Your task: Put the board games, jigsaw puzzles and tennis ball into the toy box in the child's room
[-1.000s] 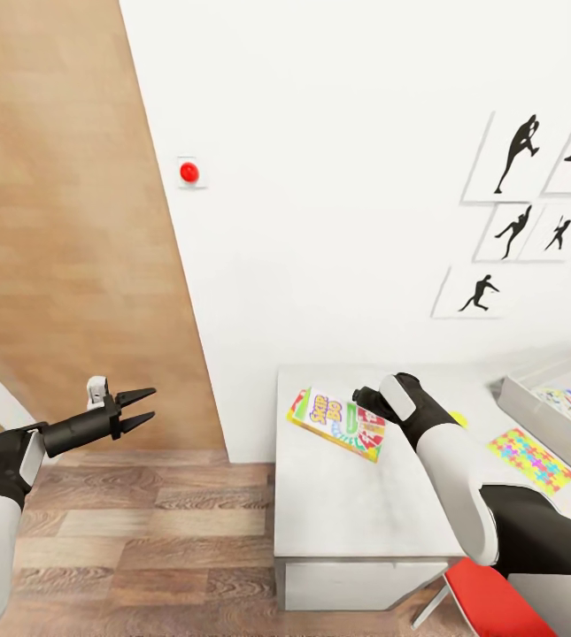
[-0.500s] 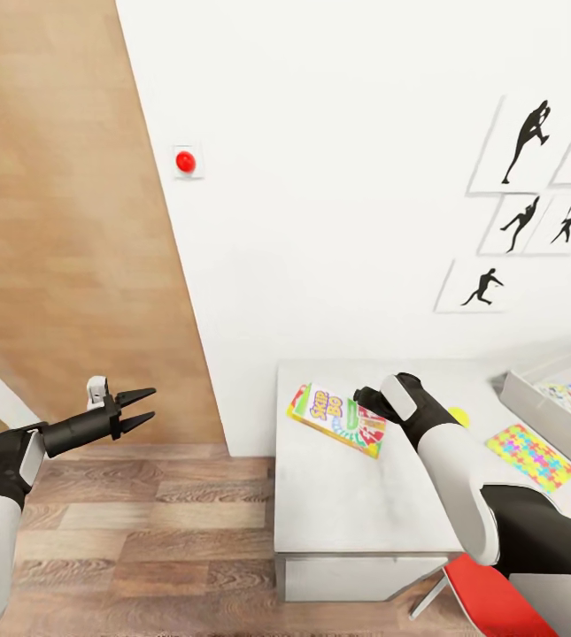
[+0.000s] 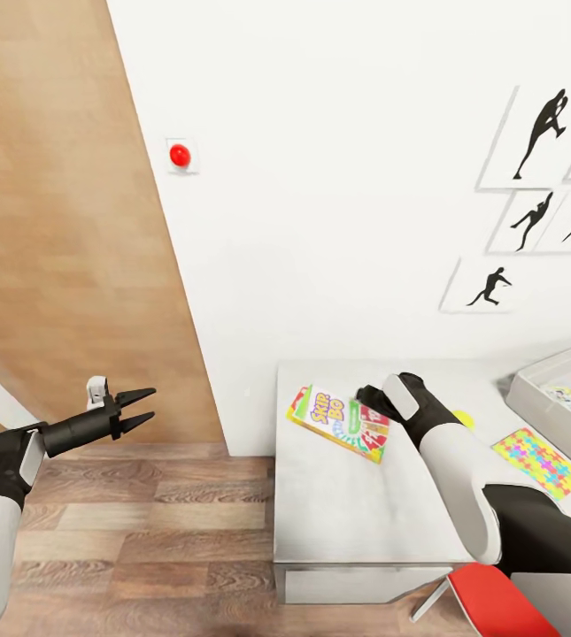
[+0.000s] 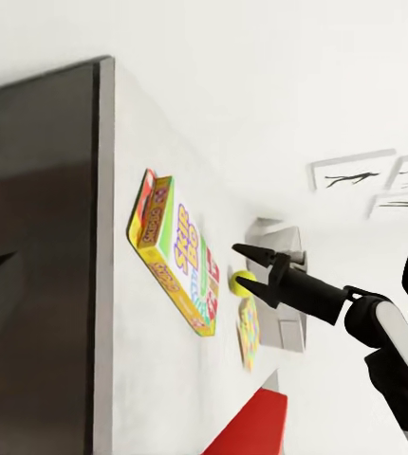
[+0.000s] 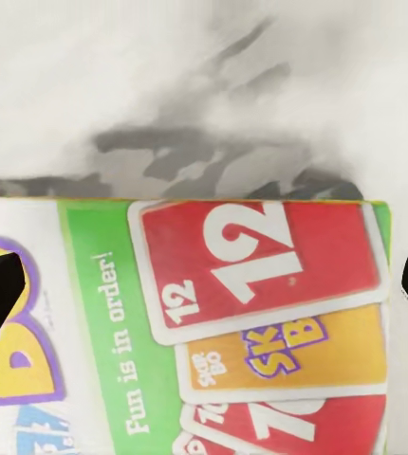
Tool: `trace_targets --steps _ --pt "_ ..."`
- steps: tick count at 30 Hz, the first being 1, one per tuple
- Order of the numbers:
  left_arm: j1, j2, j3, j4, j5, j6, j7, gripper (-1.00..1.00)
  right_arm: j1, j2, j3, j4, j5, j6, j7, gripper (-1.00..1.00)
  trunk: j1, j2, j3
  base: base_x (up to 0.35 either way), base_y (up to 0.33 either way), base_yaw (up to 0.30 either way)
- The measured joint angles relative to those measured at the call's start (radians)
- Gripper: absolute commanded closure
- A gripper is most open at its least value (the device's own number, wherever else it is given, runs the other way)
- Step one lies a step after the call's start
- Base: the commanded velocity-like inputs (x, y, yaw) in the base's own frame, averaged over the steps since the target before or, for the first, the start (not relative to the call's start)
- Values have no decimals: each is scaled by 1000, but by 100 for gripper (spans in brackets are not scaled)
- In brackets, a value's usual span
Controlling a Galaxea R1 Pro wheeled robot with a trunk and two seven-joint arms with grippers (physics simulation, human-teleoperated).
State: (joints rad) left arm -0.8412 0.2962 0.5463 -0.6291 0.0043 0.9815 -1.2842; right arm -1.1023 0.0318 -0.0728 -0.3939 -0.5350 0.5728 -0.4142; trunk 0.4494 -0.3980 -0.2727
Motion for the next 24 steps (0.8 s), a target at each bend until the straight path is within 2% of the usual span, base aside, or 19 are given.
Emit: trace_targets --steps 12,18,24 --pt "0 1 0 0 0 1 0 -100 0 -20 -12 0 -11 -11 1 -100 0 0 -1 9 29 0" --pt "0 1 0 0 0 -1 0 -100 0 -32 -84 0 -9 -14 0 -100 0 0 -1 39 48 0" --pt "0 1 0 0 0 -1 0 -100 0 -33 -116 0 -10 -19 -3 -100 0 0 -1 8 13 0"
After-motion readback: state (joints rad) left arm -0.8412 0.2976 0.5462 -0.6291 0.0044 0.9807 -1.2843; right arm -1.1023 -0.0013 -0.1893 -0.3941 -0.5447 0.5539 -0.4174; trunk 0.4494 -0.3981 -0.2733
